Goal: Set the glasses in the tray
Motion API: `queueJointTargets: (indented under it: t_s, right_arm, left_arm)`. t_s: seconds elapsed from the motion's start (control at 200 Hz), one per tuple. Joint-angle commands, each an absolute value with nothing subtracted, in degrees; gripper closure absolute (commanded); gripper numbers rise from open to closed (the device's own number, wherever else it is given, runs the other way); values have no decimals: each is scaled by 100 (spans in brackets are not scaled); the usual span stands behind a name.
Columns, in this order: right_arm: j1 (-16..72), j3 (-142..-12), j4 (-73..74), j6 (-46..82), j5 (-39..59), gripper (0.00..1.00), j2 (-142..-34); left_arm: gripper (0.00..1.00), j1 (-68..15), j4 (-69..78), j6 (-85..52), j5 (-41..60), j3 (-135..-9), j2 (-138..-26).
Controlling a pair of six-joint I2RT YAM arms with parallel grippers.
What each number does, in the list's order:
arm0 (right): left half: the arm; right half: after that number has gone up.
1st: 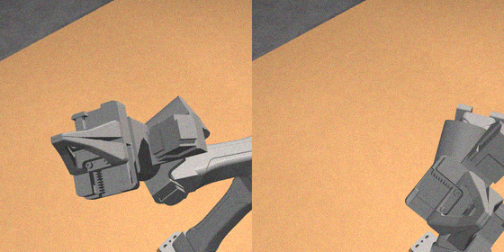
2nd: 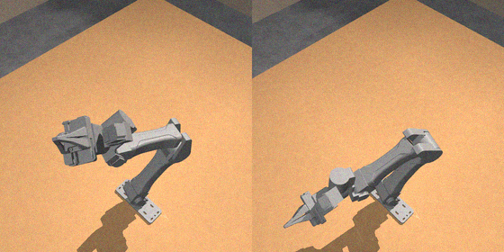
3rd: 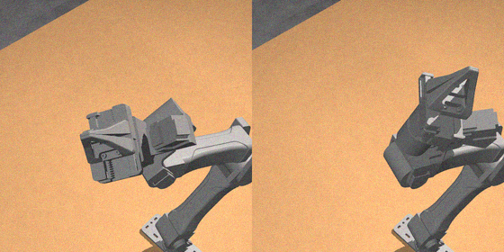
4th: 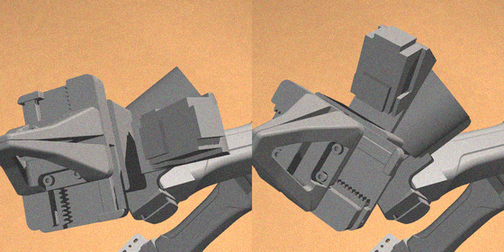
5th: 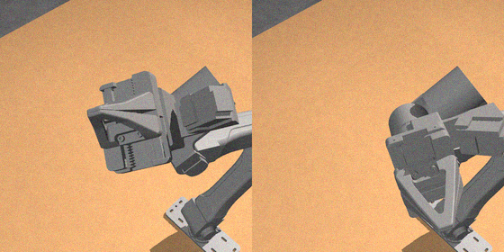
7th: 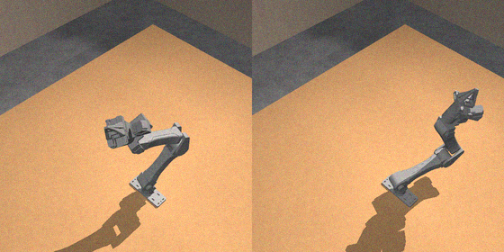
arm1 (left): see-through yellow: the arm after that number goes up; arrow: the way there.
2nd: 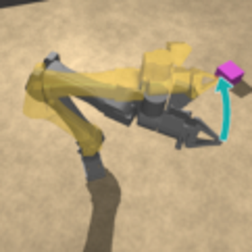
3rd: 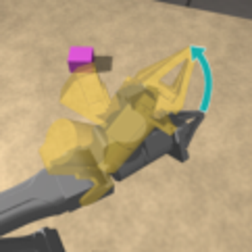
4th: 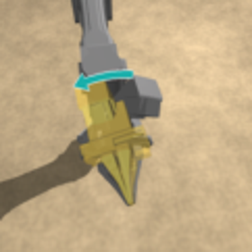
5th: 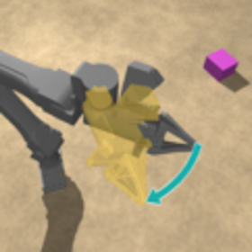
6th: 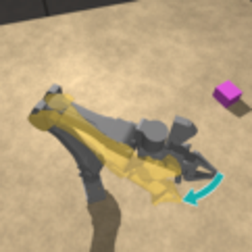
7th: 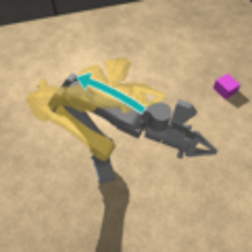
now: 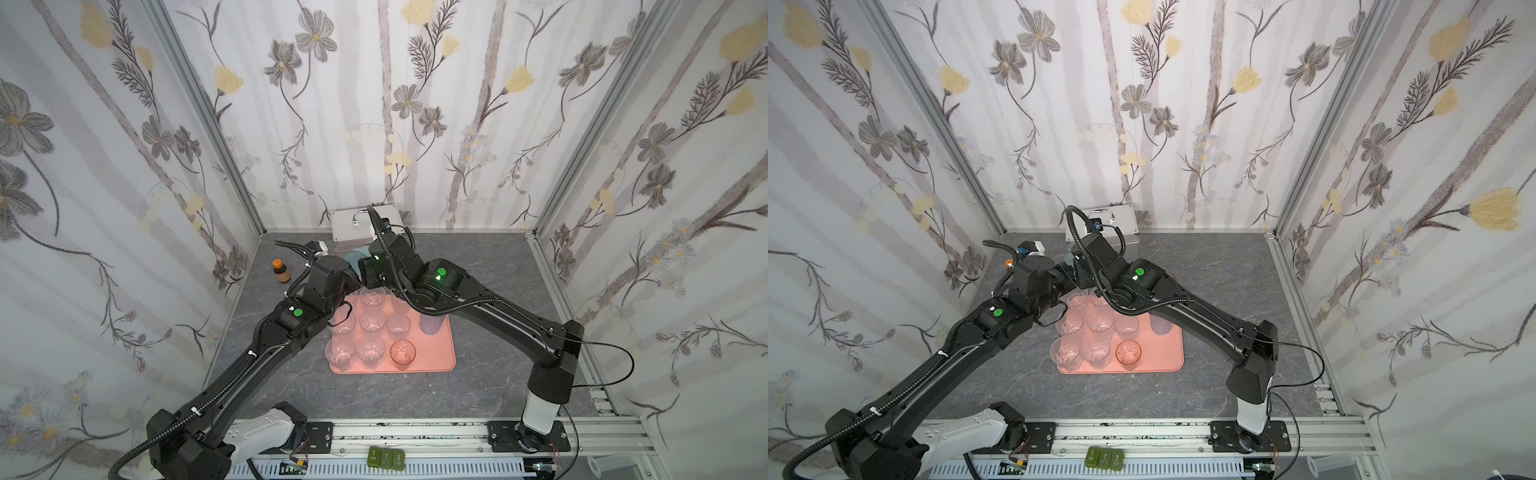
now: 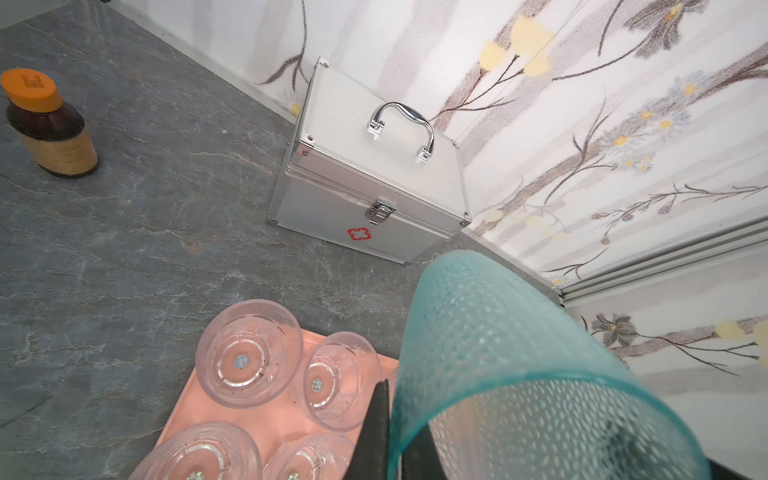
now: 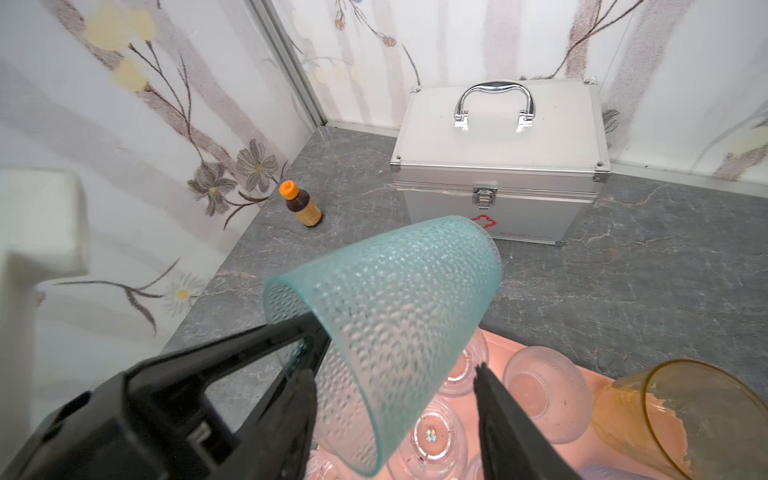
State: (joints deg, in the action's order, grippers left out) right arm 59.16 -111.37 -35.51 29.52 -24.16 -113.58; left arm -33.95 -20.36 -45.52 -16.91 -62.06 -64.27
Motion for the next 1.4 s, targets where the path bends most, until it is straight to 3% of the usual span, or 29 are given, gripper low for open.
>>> queueJointTargets:
  t_s: [0.0, 0.12, 0.28, 0.405, 0.535, 0.765, 0.984, 1.129, 1.394]
  right_arm:
    - [5842, -11069, -3410, 2995, -3226, 44, -11423]
    - [5767, -11062, -3418, 2966, -3689, 53, -11485]
    - [5673, -11039, -3366, 2979, -3849, 73, -11487]
    - [5644, -11027, -3330, 2974, -3855, 85, -11423]
    - [5552, -11022, -3241, 2962, -3778, 92, -11315]
    - [5283, -11084, -3280, 2610, -3393, 97, -10998]
    - [4805, -11158, -4969, 2041, -1042, 97, -10357]
    - [4746, -10086, -5936, 1801, -485, 98, -9570]
    - [4746, -8411, -6750, 1863, -286, 99, -8535]
  left_arm:
    - [100, -3509, -1946, -4884, -1995, -6348, -6498]
    - [100, -3637, -1934, -5138, -2038, -6481, -6614]
    - [100, -3836, -1916, -5273, -2127, -6767, -6804]
    - [87, -3952, -1914, -5236, -2015, -6962, -6940]
    - [74, -4065, -1916, -5106, -1946, -7059, -6901]
    - [60, -4072, -1933, -4526, -2084, -7027, -6249]
    - [48, -3969, -1934, -3059, -2982, -6557, -5497]
    - [41, -3895, -1913, -2385, -3361, -6030, -5217]
    - [37, -3815, -1832, -2310, -2913, -5325, -5333]
